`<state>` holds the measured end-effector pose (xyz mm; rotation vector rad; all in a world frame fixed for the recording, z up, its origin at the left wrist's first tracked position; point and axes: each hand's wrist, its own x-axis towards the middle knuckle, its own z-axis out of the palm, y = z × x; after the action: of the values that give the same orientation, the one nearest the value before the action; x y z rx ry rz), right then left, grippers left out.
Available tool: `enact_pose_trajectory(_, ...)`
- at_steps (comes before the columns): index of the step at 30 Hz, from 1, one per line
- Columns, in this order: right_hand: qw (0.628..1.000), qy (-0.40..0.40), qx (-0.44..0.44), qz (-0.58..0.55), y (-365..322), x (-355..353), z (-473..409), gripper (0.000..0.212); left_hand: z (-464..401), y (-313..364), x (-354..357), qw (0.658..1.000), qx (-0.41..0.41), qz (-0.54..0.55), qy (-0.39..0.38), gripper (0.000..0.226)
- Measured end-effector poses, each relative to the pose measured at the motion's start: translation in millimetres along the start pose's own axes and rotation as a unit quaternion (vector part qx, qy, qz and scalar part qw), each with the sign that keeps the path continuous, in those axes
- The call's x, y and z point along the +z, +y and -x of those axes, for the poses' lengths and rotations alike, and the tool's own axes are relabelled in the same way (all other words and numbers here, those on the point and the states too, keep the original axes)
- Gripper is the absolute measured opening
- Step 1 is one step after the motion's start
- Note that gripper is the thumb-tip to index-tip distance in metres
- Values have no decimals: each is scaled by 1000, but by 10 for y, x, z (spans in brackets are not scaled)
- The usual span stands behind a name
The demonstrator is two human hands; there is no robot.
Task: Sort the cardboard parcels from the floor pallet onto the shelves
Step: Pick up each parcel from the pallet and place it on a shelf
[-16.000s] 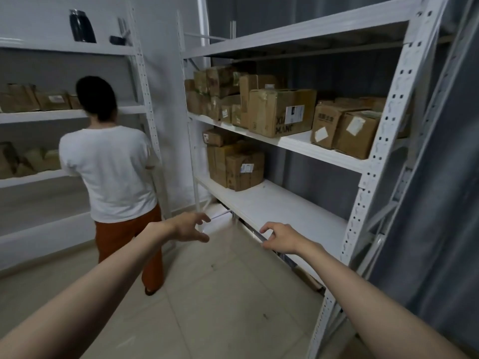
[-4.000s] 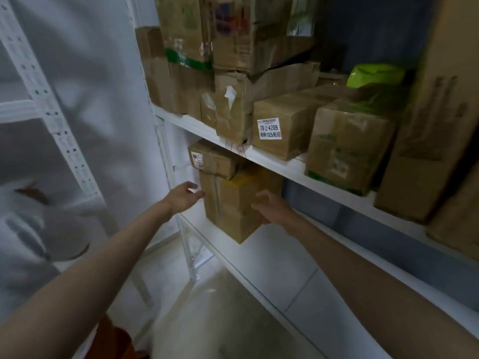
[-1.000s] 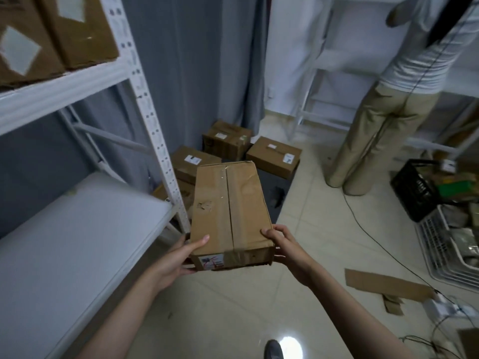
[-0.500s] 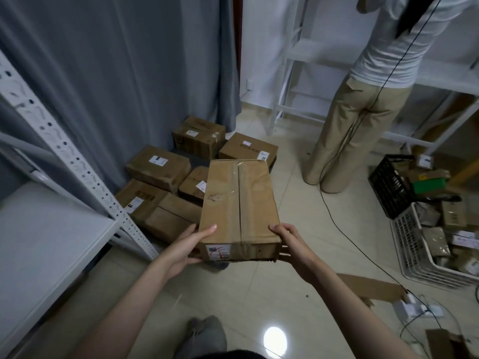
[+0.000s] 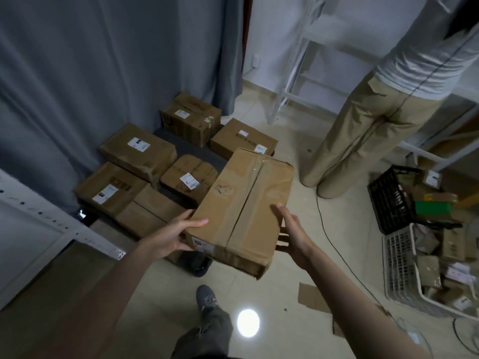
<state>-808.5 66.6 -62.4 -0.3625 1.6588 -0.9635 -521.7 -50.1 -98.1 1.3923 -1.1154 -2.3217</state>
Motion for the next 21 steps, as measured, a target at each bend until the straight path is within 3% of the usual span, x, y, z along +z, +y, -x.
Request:
enact_pose_trajectory(3,1000,5,15,-27,-260,21,-365,77,-257,155,-254,1000,-16,21,-10,77)
enact_pose_trajectory(7,999,-19,27,-38,-417,113,-698,72,-497,314,-474,999,-27,33,1,96)
enact_pose_trajectory(10,998,-39,43,-36,-512,192,-911,60,-595,383,-518,996,-20,69,44,103)
enact_pose_trajectory(13,996,-48,58,-39,-597,291,-1142,52,-643,393,-433,990,-3,89,110,84)
enact_pose_trajectory(17,996,-66,62,-19,-629,424,-1438,57,-720,217,-221,963,-11,119,241,91)
enact_pose_trajectory(21,992,-88,90,6,-572,451,-1736,69,-791,-77,144,948,-54,183,256,86)
